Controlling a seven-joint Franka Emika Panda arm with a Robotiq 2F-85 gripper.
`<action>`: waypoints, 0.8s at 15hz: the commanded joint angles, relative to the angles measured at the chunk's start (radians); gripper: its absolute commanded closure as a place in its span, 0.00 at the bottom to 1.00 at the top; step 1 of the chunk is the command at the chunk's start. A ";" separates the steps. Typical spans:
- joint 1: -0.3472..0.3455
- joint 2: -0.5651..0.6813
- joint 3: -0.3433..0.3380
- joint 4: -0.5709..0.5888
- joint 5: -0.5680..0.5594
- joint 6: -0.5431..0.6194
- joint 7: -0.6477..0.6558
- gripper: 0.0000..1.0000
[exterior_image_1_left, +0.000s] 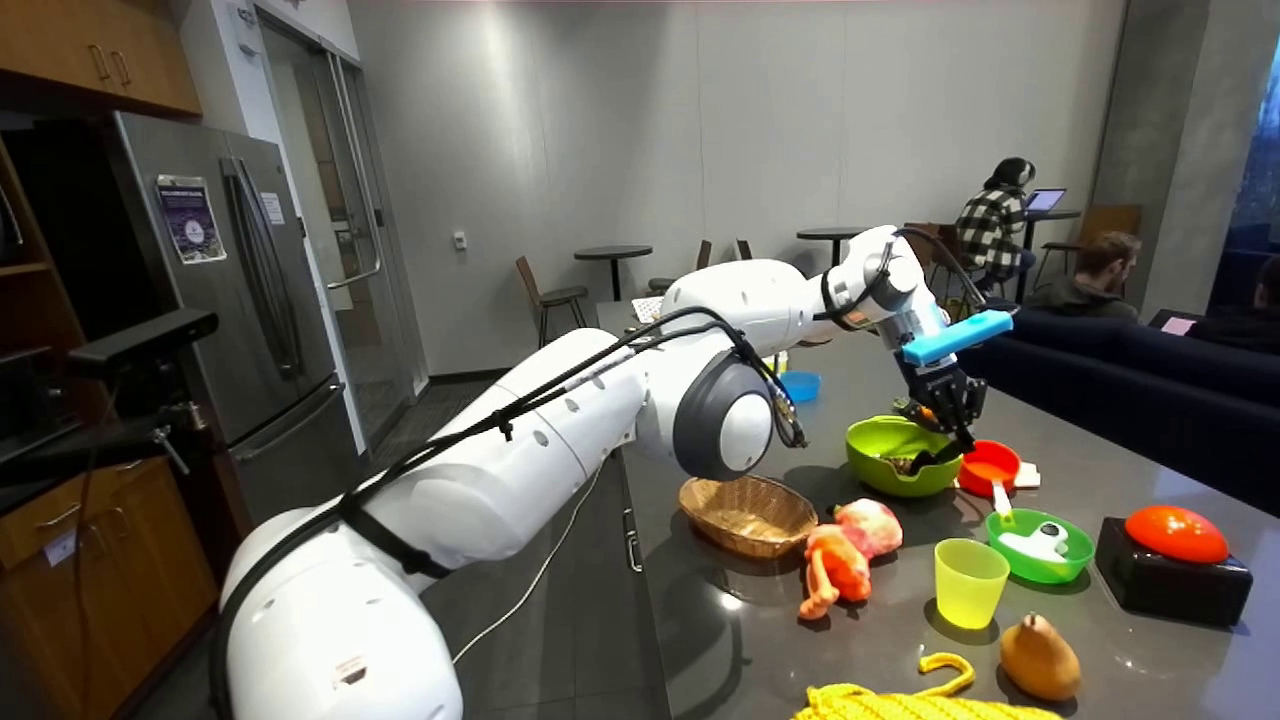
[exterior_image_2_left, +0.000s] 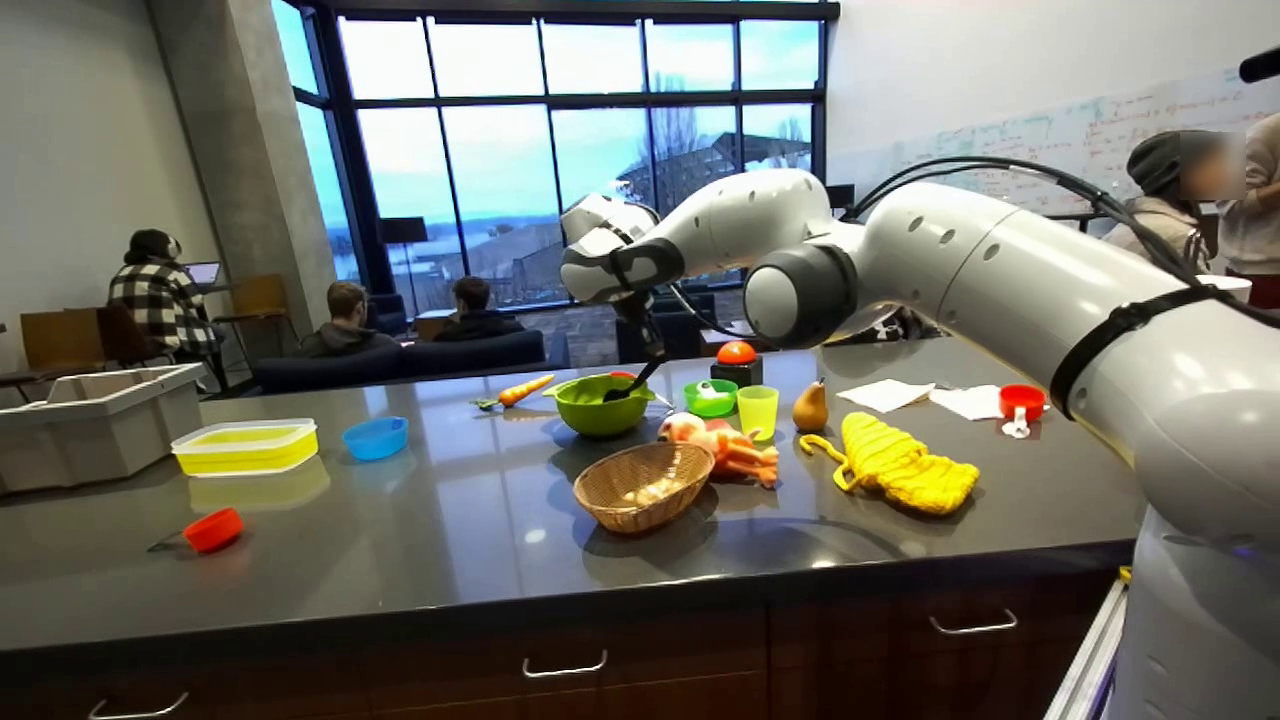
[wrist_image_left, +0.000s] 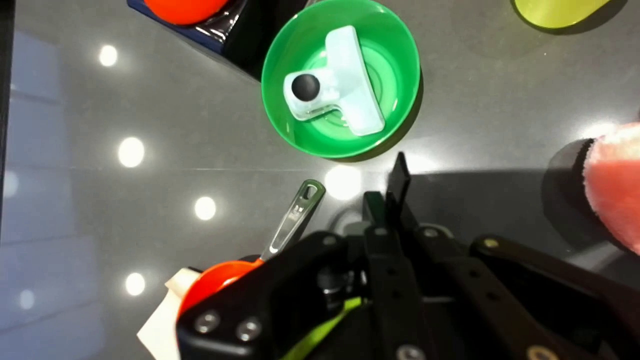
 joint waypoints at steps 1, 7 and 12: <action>-0.014 0.008 -0.005 0.019 0.004 -0.007 0.012 0.99; -0.005 -0.018 -0.002 0.012 -0.002 -0.015 0.017 0.99; 0.024 -0.036 -0.005 0.033 -0.009 -0.034 0.018 0.99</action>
